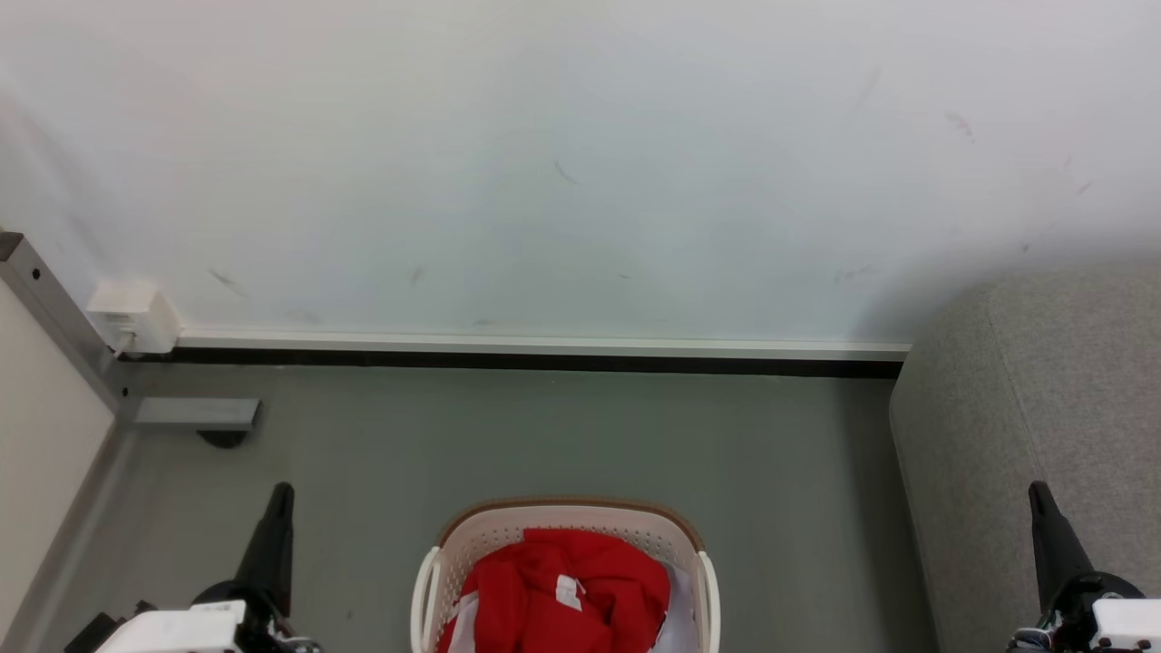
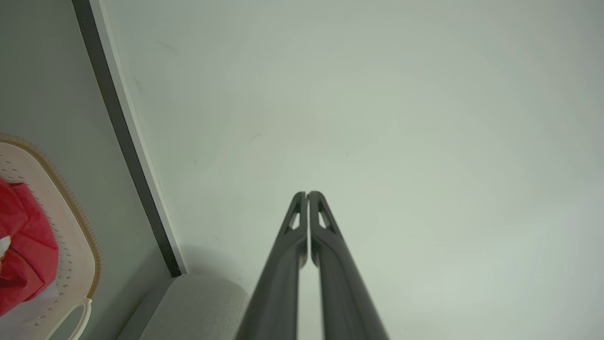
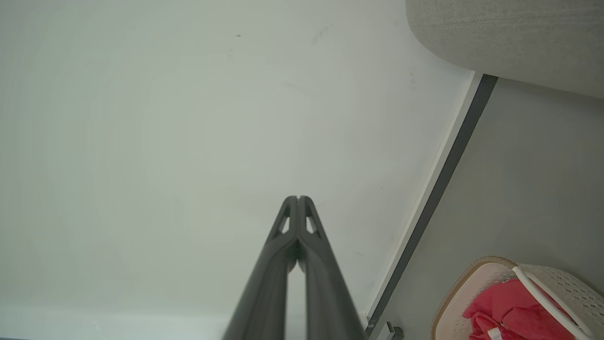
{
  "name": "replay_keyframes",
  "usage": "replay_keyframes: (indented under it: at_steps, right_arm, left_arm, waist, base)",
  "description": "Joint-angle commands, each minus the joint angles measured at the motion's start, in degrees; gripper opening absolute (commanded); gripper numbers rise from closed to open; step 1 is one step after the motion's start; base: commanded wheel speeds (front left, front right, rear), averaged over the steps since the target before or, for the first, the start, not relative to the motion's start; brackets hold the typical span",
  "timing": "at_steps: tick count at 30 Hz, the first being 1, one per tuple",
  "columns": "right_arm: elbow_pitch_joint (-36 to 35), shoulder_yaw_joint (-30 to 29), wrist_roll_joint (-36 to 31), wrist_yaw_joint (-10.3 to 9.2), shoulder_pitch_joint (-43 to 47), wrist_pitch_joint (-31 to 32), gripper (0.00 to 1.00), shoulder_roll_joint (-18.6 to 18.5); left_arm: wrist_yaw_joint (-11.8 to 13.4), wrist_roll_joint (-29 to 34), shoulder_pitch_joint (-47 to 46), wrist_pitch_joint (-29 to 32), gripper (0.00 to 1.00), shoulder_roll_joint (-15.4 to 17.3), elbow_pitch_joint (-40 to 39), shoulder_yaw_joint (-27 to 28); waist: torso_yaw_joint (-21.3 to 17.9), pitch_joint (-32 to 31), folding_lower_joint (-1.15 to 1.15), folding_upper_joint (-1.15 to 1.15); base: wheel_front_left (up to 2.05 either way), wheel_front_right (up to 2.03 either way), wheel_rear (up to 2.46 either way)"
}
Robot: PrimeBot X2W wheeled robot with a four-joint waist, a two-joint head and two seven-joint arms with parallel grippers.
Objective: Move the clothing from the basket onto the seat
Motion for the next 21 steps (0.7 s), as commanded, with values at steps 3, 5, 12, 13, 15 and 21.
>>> replay_keyframes:
  at_steps: [3, 5, 12, 13, 15, 21]
  right_arm:
    - [0.2, -0.2, 0.1, -0.13, -0.8, 0.1, 0.0, -0.4]
    - [0.2, -0.2, 0.1, -0.13, -0.8, 0.1, 0.0, -0.4]
    - [0.7, 0.1, 0.0, 0.0, 0.6, -0.1, 1.0, 0.3]
    - [1.1, 0.1, 0.0, 0.0, 0.9, -0.1, 1.0, 0.4]
    - [1.1, 0.2, -0.2, 0.0, 1.3, -0.5, 1.0, 0.5]
    - [0.4, 1.0, -2.4, -0.01, 2.1, -2.3, 1.0, -0.1]
  left_arm:
    - [-0.3, -0.8, -0.4, 0.2, 0.0, 0.2, -0.2, 0.1]
    - [-0.3, -0.8, -0.4, 0.2, 0.0, 0.2, -0.2, 0.1]
    - [0.1, 0.0, 0.5, -0.1, 1.0, -0.2, 0.7, -0.1]
    - [0.2, 0.0, 0.9, -0.2, 1.0, -0.3, 1.1, -0.2]
    - [0.2, 0.1, 1.1, -0.6, 1.0, -0.4, 1.3, -0.7]
    - [0.1, 0.8, 0.9, -2.4, 1.0, -0.3, 1.5, -2.3]
  waist:
    - [0.0, 0.0, 0.0, 0.0]
    - [0.0, 0.0, 0.0, 0.0]
    - [0.0, 0.0, 0.0, 0.0]
    - [0.0, 0.0, 0.0, 0.0]
    - [0.0, 0.0, 0.0, 0.0]
    - [0.0, 0.0, 0.0, 0.0]
  base:
    - [0.0, 0.0, 0.0]
    - [0.0, 0.0, 0.0]
    - [0.0, 0.0, 0.0]
    - [0.0, 0.0, 0.0]
    - [0.0, 0.0, 0.0]
    - [0.0, 0.0, 0.0]
